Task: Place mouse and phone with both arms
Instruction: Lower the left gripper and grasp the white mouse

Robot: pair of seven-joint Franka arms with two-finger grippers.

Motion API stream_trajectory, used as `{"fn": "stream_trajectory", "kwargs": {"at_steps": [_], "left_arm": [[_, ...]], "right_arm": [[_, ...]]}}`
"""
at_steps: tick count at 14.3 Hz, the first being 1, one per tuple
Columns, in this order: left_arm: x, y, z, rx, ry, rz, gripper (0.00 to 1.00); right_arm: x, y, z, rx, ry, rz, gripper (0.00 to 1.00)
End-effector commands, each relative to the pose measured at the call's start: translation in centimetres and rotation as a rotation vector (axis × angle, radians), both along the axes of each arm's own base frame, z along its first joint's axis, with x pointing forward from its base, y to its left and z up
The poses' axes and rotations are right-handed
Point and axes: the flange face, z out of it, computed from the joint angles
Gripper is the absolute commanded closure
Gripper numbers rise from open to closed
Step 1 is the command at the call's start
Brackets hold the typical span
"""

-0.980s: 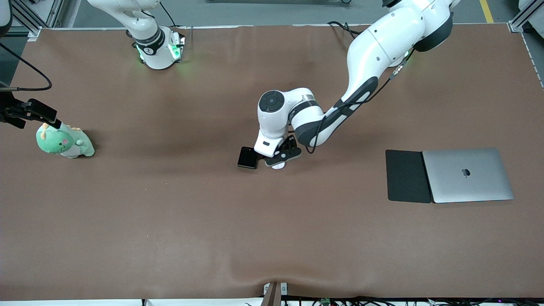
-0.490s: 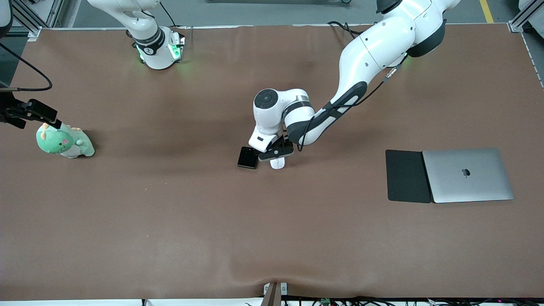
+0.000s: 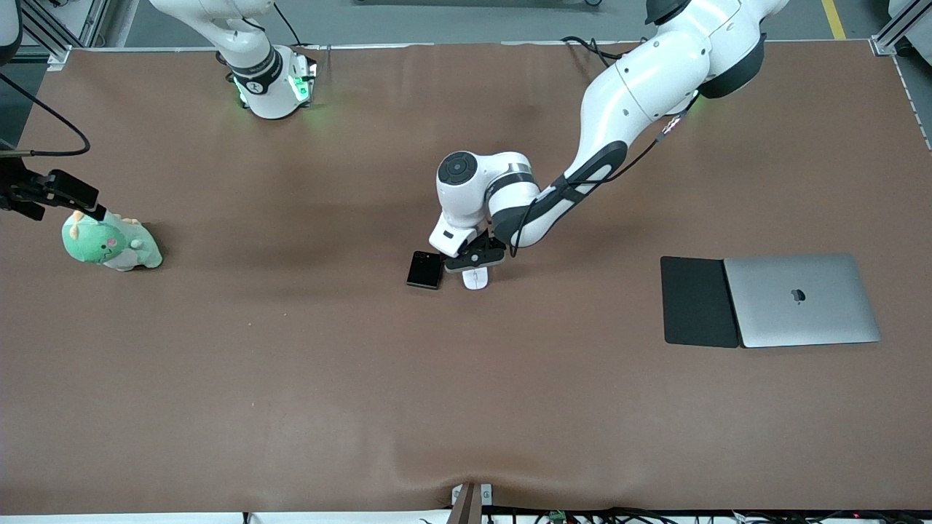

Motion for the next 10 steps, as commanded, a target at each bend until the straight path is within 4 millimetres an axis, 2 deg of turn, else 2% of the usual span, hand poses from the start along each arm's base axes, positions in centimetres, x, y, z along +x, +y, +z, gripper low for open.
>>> {"fn": "stream_trajectory", "kwargs": {"at_steps": [1,2,3,4,5,6,9,10], "left_arm": [[0.6,0.3,0.2,-0.017,-0.011,-0.027,0.00],[0.8,0.4,0.6,-0.018,-0.018,-0.034,0.07],[0.9,0.4,0.9,-0.017,-0.021,-0.036,0.29],[1.3,0.6,1.2,-0.019,-0.025,-0.035,0.65],[1.4,0.6,1.2,-0.020,-0.023,-0.028,0.95],[1.4,0.5,1.7,-0.022,-0.027,-0.026,1.00],[1.7,0.8,3.7,-0.021,-0.053,-0.023,1.00],[2.5,2.2,4.4,-0.010,-0.064,-0.017,1.00]], "right_arm": [[-0.1,0.2,0.0,0.007,-0.005,0.004,0.00],[-0.2,0.2,-0.1,0.007,-0.003,0.004,0.00],[-0.2,0.2,-0.1,0.007,-0.003,0.004,0.00],[-0.2,0.2,-0.1,0.007,-0.003,0.004,0.00],[-0.1,0.2,0.0,0.007,-0.005,0.004,0.00],[-0.1,0.2,0.0,0.007,-0.005,0.004,0.00],[-0.1,0.4,0.2,0.006,-0.011,0.009,0.00],[0.1,1.5,0.4,0.010,-0.020,0.025,0.00]]}}
